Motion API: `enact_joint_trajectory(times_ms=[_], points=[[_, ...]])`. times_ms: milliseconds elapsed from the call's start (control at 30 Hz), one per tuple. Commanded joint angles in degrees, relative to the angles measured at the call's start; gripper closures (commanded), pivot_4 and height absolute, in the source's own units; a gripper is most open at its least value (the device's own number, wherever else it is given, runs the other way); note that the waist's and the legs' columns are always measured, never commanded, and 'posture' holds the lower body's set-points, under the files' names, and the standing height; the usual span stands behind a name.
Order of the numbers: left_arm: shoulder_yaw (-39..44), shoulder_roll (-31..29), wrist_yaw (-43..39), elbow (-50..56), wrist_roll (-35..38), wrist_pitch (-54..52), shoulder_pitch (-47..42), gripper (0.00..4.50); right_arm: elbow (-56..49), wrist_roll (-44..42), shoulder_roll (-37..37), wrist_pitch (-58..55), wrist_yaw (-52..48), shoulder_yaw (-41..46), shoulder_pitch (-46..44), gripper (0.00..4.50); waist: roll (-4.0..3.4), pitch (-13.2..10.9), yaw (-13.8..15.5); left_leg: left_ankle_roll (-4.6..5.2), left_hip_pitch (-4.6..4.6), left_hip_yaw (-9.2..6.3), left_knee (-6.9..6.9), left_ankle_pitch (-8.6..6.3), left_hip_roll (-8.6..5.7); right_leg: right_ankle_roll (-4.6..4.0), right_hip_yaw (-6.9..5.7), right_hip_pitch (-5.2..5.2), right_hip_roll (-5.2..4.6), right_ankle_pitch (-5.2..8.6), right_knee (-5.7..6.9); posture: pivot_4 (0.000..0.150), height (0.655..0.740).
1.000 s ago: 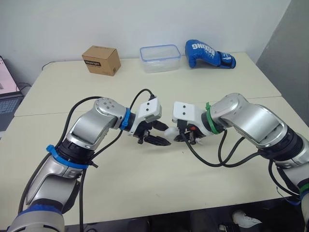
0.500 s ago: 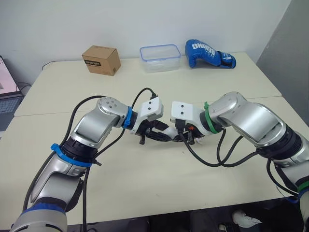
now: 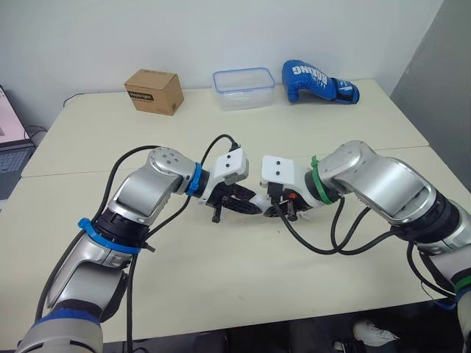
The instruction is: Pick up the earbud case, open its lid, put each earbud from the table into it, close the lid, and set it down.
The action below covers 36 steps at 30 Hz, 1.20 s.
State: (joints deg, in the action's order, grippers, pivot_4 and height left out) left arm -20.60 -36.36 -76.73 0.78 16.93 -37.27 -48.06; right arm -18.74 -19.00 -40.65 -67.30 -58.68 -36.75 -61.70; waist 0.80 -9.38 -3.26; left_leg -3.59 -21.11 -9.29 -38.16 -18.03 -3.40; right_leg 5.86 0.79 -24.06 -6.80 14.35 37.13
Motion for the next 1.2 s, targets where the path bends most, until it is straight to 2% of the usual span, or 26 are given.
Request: enact_joint_trajectory(times_ms=[33,367,400,567,700,833,967,1200], points=[[1.69,-0.34,-0.69,2.05,1.40,-0.61,-1.64,3.73,-1.64,0.47,-0.19,0.17,0.00,0.50,-0.47,3.70,0.00,0.00,0.00,0.00,0.00,0.00,0.00,0.00,0.00,0.00,0.00,0.00,0.00,0.00,0.00,0.150,0.7307],[1.37,-0.46,0.01,2.05,0.25,-0.66,-1.65,3.73,-1.58,-0.32,0.43,-0.82,-0.24,0.82,-0.77,3.70,0.00,0.00,-0.01,0.00,0.00,0.00,-0.01,0.00,0.00,0.00,0.00,0.00,0.00,0.00,0.01,0.150,0.7307],[1.38,-0.50,0.02,2.15,0.26,-0.79,-1.61,3.73,-1.65,-0.41,0.48,-1.04,-0.25,0.85,-0.81,2.97,0.00,0.00,-0.01,0.00,0.00,0.00,-0.01,0.00,0.00,0.00,0.00,0.00,0.00,0.00,0.01,0.150,0.7307],[1.63,-0.54,0.64,2.36,0.09,-1.04,-1.06,3.73,-1.39,0.67,0.57,-0.85,0.72,0.62,-0.92,1.29,0.00,0.00,-0.02,0.00,0.00,0.00,-0.02,0.00,0.00,0.00,0.00,0.00,0.00,0.00,0.01,0.150,0.7307],[4.92,-0.31,1.87,3.03,1.72,1.74,1.60,3.73,-1.66,0.09,-0.16,-0.16,1.20,3.41,0.24,1.29,0.00,0.00,-0.01,0.00,0.00,0.00,-0.02,0.00,0.00,0.00,0.00,0.00,0.00,0.00,0.02,0.150,0.7307],[11.22,0.75,3.27,3.45,5.97,3.94,6.13,3.73,-1.75,-3.22,-0.80,5.61,0.71,13.23,6.29,1.29,0.02,0.01,0.10,0.00,-0.01,0.01,-0.02,0.00,0.00,-0.01,0.01,-0.01,-0.03,0.00,-0.01,0.150,0.7307],[17.70,2.37,4.94,4.56,11.04,5.46,11.69,3.73,-3.29,-10.25,1.48,7.85,0.74,25.48,15.06,1.29,0.04,0.02,0.33,0.00,-0.03,-0.01,-0.04,0.00,-0.02,-0.01,-0.01,0.01,-0.06,-0.01,-0.01,0.150,0.7307],[22.10,5.50,6.49,5.44,15.16,9.56,18.09,3.73,-3.97,-17.53,6.84,9.70,3.88,35.28,23.16,1.29,0.04,0.03,0.41,0.00,0.00,0.02,-0.11,0.00,-0.02,-0.04,0.01,0.02,-0.07,-0.03,0.08,0.150,0.7307]])
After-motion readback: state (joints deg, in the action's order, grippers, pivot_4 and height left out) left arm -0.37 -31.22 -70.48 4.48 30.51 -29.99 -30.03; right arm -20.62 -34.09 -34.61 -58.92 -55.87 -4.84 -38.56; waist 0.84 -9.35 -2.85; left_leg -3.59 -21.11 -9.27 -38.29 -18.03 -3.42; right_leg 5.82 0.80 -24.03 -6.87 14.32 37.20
